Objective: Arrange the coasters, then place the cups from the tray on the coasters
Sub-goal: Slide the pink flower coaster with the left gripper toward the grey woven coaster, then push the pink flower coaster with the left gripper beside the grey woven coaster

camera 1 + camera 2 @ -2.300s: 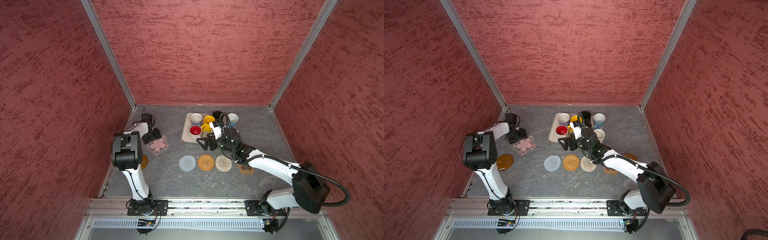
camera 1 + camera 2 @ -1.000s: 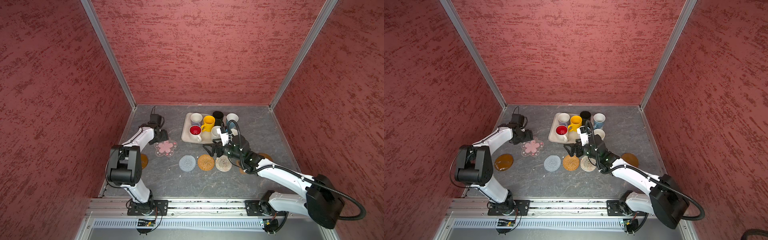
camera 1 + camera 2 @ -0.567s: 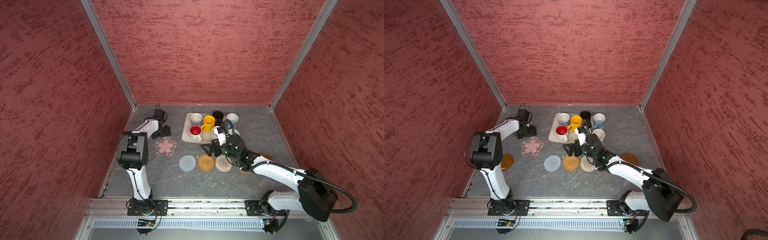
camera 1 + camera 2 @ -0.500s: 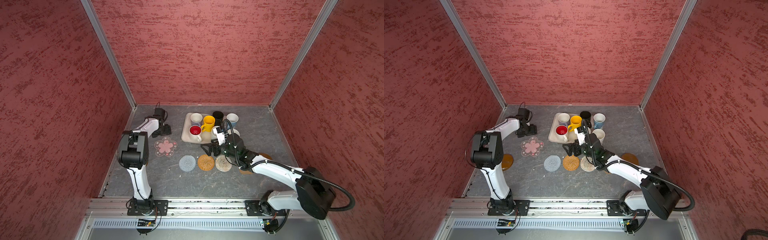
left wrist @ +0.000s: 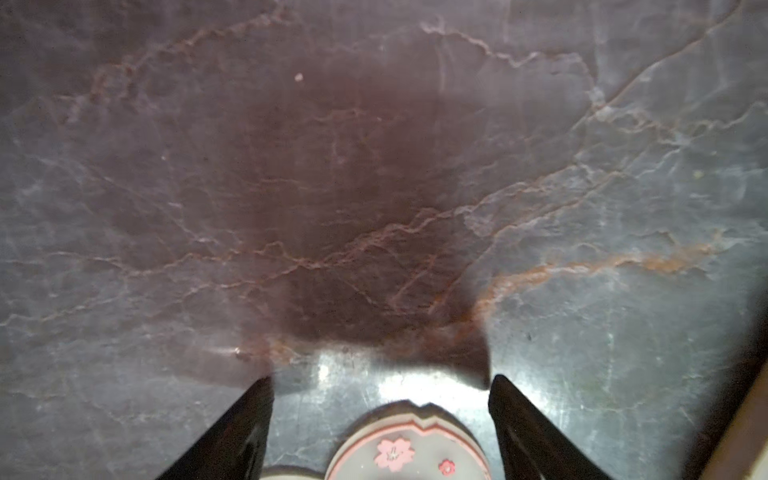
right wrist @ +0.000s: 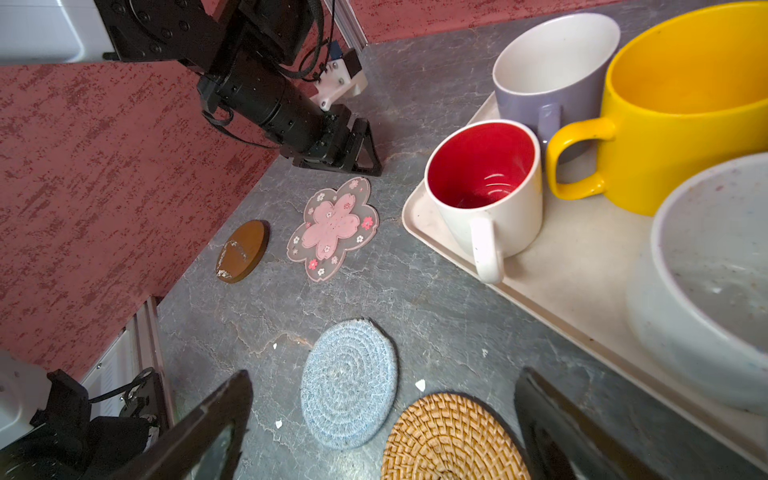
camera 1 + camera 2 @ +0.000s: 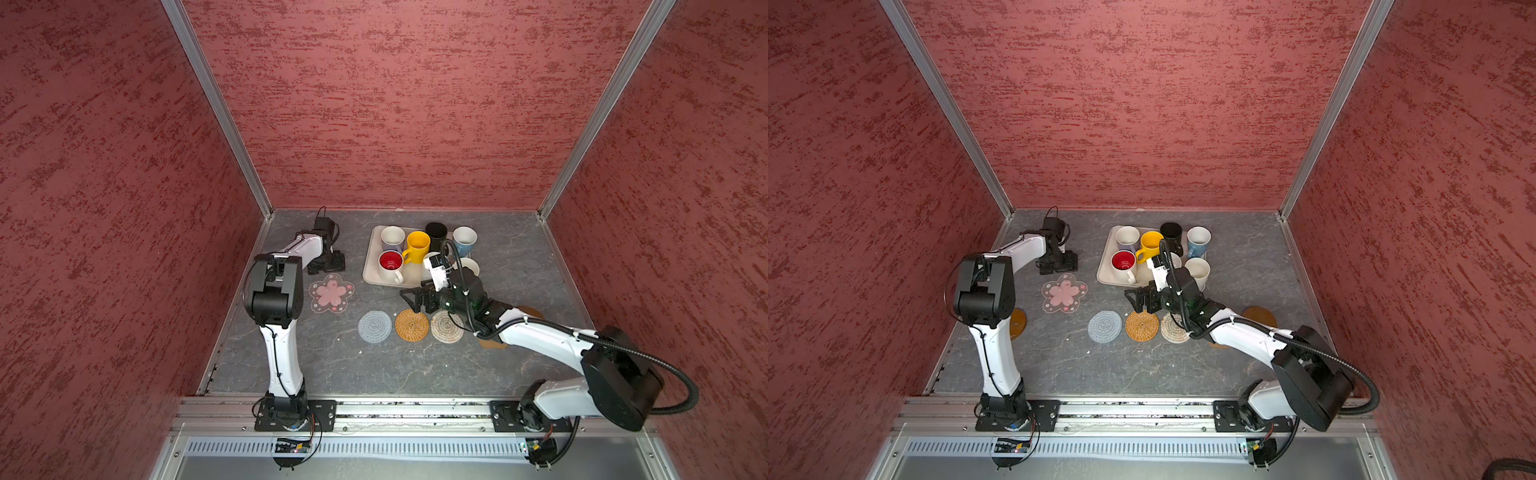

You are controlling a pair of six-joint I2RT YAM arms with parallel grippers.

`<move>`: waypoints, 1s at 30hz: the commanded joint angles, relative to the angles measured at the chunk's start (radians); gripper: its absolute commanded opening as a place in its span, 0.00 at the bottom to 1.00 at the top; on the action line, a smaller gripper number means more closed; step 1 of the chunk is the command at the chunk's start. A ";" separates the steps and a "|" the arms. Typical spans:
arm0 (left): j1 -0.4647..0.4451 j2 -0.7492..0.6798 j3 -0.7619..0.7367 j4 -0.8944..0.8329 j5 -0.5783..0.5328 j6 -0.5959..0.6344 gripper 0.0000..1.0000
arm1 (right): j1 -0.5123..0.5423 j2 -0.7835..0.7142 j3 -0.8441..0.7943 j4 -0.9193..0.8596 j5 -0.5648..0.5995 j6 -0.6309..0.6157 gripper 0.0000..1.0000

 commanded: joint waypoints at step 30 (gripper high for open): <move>-0.109 -0.135 -0.258 0.030 -0.062 -0.047 0.70 | -0.003 -0.129 -0.052 0.019 0.007 0.032 0.99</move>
